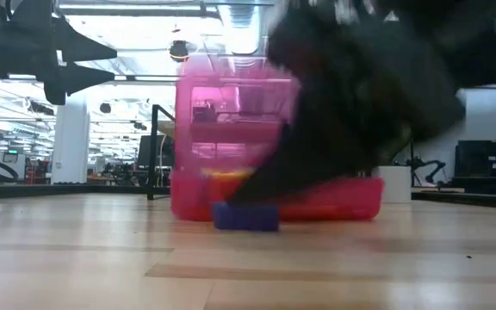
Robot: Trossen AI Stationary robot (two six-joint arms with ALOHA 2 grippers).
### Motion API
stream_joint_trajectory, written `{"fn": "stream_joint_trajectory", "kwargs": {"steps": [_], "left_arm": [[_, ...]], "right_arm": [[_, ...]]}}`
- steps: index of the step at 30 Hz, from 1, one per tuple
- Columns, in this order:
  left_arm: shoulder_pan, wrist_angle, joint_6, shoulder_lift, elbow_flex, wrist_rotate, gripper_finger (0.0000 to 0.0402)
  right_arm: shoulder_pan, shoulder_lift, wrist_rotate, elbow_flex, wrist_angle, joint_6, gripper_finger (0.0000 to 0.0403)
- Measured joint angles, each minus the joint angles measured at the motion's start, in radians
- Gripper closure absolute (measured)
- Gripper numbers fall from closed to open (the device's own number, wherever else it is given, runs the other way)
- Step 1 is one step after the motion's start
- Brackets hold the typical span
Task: Pack school essentials
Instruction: Put the blue eraser into the red supply box
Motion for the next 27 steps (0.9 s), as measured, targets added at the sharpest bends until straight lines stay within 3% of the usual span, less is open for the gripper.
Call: {"fn": "stream_joint_trajectory", "kwargs": {"steps": [13, 17, 27], "left_arm": [[0.0, 0.0, 0.0, 0.0, 0.0, 0.004, 0.0139], [0.0, 0.0, 0.0, 0.0, 0.0, 0.003, 0.0139], [0.0, 0.0, 0.0, 0.0, 0.0, 0.0, 0.0139]], "right_arm": [[-0.002, -0.021, 0.001, 0.067, -0.163, 0.03, 0.0163], [0.001, -0.02, 0.068, 0.067, -0.231, 0.064, 0.0163], [0.009, -0.006, 0.091, 0.067, -0.227, 0.091, 0.0163]]}}
